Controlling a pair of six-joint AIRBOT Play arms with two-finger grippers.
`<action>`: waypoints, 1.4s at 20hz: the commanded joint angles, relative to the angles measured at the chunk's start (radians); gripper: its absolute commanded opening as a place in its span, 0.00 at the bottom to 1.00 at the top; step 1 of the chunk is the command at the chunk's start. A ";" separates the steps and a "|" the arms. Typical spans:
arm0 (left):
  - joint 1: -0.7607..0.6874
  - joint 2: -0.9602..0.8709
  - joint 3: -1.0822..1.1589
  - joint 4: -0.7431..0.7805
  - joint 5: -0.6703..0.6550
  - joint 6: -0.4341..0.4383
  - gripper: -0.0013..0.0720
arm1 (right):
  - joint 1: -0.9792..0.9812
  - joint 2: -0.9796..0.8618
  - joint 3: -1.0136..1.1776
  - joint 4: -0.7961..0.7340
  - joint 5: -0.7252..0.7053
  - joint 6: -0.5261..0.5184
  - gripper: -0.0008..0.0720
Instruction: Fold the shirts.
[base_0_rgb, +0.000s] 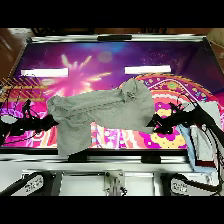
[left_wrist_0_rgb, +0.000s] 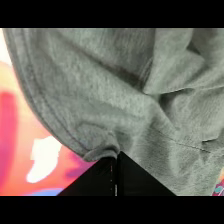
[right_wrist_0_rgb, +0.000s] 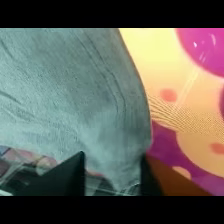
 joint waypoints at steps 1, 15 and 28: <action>0.000 0.033 0.014 -0.011 0.001 -0.006 0.06 | 0.082 0.001 -0.003 0.028 -0.074 -0.003 0.17; 0.002 0.596 1.176 0.087 0.168 -0.207 0.06 | 0.126 0.862 0.901 -0.468 -0.282 -0.048 0.10; 0.002 0.579 1.115 0.229 -0.135 -0.334 0.06 | 0.126 0.742 0.903 -0.602 0.144 -0.018 0.10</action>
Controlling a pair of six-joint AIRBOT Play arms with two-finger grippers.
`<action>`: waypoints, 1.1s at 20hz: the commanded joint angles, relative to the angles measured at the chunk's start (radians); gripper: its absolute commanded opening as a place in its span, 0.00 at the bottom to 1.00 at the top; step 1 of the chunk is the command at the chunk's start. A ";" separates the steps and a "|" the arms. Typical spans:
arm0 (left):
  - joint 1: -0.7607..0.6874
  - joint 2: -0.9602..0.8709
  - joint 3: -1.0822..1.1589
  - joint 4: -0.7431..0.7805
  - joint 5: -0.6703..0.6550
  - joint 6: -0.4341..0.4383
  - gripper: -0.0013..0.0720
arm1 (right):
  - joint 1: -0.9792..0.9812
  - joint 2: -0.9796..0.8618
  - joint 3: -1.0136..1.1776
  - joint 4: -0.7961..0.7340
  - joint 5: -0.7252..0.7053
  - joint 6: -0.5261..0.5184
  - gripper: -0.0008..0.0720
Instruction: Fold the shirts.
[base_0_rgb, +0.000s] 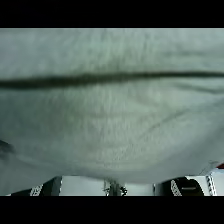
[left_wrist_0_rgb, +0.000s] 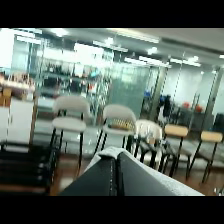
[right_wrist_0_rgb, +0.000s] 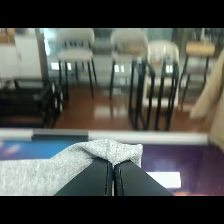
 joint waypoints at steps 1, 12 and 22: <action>0.000 -0.073 -0.063 0.031 -0.132 0.031 0.06 | 0.000 -0.160 0.001 -0.026 0.182 -0.019 0.10; -0.096 -0.731 -0.462 -0.071 0.082 0.143 0.06 | 0.000 -0.961 -0.203 0.309 -0.233 0.016 0.10; -0.297 -1.111 -0.348 -0.177 0.654 0.195 0.06 | -0.029 -1.069 -0.203 0.317 -0.771 -0.004 0.10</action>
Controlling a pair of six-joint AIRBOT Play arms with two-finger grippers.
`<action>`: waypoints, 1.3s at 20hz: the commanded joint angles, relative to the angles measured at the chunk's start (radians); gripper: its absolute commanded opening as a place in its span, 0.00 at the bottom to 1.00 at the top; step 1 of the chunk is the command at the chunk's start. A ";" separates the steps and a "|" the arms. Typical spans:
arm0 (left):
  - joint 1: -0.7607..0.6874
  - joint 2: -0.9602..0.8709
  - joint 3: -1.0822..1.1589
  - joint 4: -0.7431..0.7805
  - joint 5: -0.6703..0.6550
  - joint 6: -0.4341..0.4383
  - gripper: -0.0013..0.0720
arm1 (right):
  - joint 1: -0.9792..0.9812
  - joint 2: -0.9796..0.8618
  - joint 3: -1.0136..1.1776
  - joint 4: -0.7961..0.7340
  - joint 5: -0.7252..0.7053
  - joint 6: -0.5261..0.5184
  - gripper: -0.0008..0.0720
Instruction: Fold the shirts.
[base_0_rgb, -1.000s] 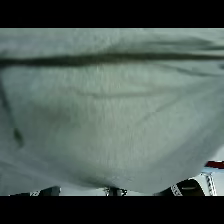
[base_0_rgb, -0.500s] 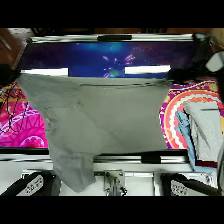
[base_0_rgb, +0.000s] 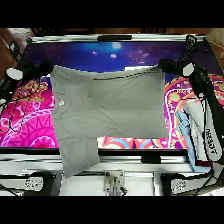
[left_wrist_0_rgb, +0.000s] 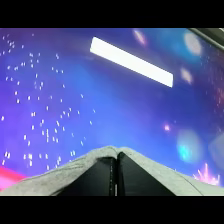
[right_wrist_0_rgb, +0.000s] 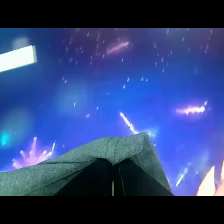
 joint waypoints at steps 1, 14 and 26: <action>-0.043 -0.085 0.019 -0.013 0.130 0.011 0.06 | -0.027 -0.024 -0.001 -0.017 -0.081 0.023 0.10; 0.085 -0.109 0.088 -0.012 -0.630 0.116 0.06 | -0.057 -0.009 -0.001 -0.142 0.362 0.034 0.10; 0.091 -0.124 -0.007 0.299 -0.844 -0.047 0.06 | -0.037 -0.101 -0.002 -0.232 0.642 0.079 0.10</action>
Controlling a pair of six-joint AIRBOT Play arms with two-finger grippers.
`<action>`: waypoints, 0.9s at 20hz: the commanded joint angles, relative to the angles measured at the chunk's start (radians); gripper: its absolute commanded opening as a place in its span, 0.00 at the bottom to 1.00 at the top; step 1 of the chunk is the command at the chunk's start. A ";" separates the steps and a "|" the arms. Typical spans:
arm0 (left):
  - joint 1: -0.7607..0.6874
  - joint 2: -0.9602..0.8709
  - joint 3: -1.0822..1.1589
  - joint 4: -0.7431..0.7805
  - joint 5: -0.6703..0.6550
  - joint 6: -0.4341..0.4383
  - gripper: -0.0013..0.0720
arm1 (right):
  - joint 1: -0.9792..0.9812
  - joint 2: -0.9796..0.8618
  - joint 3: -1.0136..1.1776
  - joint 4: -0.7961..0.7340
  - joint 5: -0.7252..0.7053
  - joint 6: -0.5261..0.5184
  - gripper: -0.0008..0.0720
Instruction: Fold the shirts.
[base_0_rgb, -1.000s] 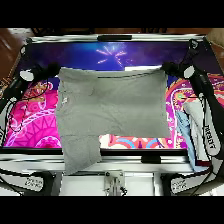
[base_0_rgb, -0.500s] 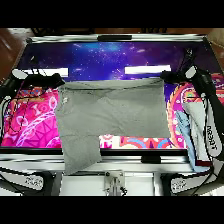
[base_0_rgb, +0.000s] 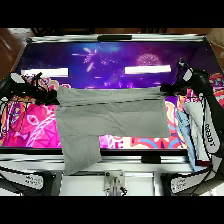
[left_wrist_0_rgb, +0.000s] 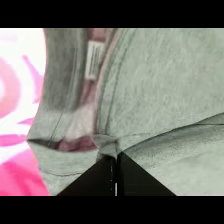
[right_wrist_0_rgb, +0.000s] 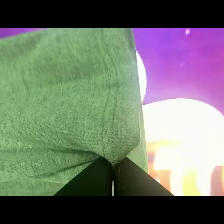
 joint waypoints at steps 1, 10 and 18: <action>-0.021 -0.002 -0.031 0.031 -0.004 -0.015 0.06 | 0.011 -0.024 0.000 0.006 0.062 0.006 0.10; -0.010 0.016 0.014 -0.029 -0.167 -0.048 0.77 | 0.010 0.024 0.000 -0.039 0.235 -0.094 0.71; 0.144 0.293 -0.222 -0.026 -0.339 0.027 0.71 | -0.169 0.243 0.000 0.013 0.406 -0.221 0.71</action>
